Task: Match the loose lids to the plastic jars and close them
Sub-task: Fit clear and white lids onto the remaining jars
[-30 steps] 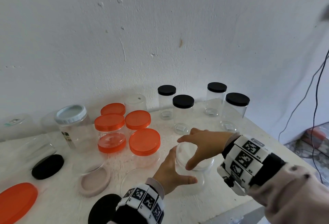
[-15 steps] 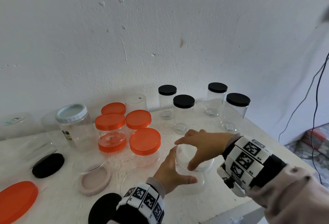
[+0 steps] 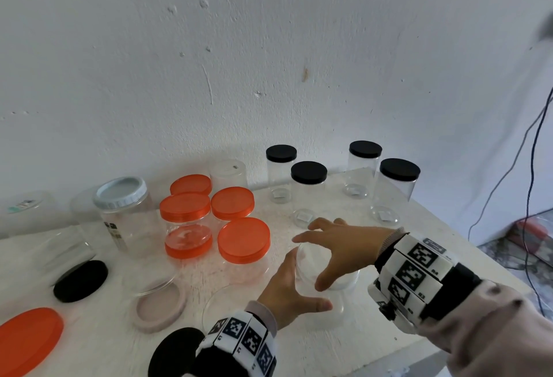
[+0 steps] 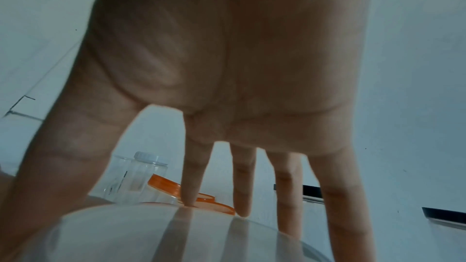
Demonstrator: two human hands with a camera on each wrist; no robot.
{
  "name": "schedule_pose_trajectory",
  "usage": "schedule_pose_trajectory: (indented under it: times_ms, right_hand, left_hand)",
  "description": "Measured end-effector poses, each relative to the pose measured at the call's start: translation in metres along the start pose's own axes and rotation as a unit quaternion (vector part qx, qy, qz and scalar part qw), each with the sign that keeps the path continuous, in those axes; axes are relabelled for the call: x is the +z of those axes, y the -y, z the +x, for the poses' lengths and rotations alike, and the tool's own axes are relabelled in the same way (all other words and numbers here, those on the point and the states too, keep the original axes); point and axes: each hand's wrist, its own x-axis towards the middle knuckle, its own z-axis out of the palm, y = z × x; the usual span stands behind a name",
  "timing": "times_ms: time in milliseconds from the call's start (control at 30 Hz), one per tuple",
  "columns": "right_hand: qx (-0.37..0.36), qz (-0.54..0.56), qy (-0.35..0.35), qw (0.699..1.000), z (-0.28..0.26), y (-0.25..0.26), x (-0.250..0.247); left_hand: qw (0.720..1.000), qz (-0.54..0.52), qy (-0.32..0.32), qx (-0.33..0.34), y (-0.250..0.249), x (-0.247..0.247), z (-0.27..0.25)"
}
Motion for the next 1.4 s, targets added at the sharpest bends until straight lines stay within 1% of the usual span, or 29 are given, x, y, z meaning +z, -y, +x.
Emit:
schedule_pose_trajectory:
  times_ms: [100,300,367,433,567,633,700,833,933,1033,1133,1200,1267,1400]
  right_hand:
    - [-0.006,-0.005,-0.005,1.000,0.002,0.000,0.001]
    - [0.069,-0.032,-0.042,0.996,0.006,-0.005,0.005]
    - [0.078,-0.036,-0.051,0.995,0.005,-0.007,0.005]
    - [0.060,-0.022,-0.056,0.996,0.004,-0.007,0.004]
    - [-0.022,0.023,-0.037,0.999,0.001,-0.003,-0.001]
    - [-0.037,0.019,-0.037,0.998,0.002,-0.001,-0.001]
    - [-0.031,0.008,-0.044,0.998,0.003,-0.001,0.000]
    - [0.010,-0.013,-0.061,0.998,0.005,-0.006,0.001]
    - [0.024,-0.027,-0.066,0.997,0.006,-0.007,0.001]
    - [0.010,-0.012,-0.056,0.998,0.007,-0.004,0.000]
    - [-0.019,0.018,-0.005,1.000,0.005,-0.002,-0.002]
    - [-0.019,0.013,0.016,1.000,0.004,-0.002,-0.002]
    - [-0.015,0.016,0.013,1.000,0.004,-0.004,0.001]
    - [0.003,0.019,-0.024,1.000,0.005,-0.008,0.008]
  left_hand:
    - [1.000,-0.001,-0.001,-0.001,0.000,0.000,-0.001]
    - [1.000,-0.024,-0.004,0.017,-0.002,0.001,-0.002]
    - [0.999,-0.029,-0.004,0.016,-0.002,0.001,-0.002]
    - [0.999,-0.035,-0.003,0.014,-0.001,0.001,-0.002]
    - [0.999,-0.043,0.001,0.008,0.001,0.001,-0.001]
    - [0.999,-0.041,-0.001,0.008,0.001,0.000,-0.001]
    - [0.999,-0.034,0.000,0.012,0.000,0.000,-0.001]
    - [0.999,-0.034,0.000,0.020,-0.003,0.001,-0.002]
    - [0.999,-0.035,-0.002,0.020,-0.004,0.001,-0.002]
    - [0.999,-0.035,-0.003,0.016,-0.003,0.001,-0.003]
    - [1.000,-0.023,-0.003,0.007,-0.001,0.000,-0.002]
    - [1.000,-0.004,-0.004,-0.003,-0.001,0.000,0.000]
    - [1.000,0.002,-0.003,-0.008,0.000,0.001,0.000]
    - [1.000,-0.021,0.003,0.002,0.003,0.001,0.001]
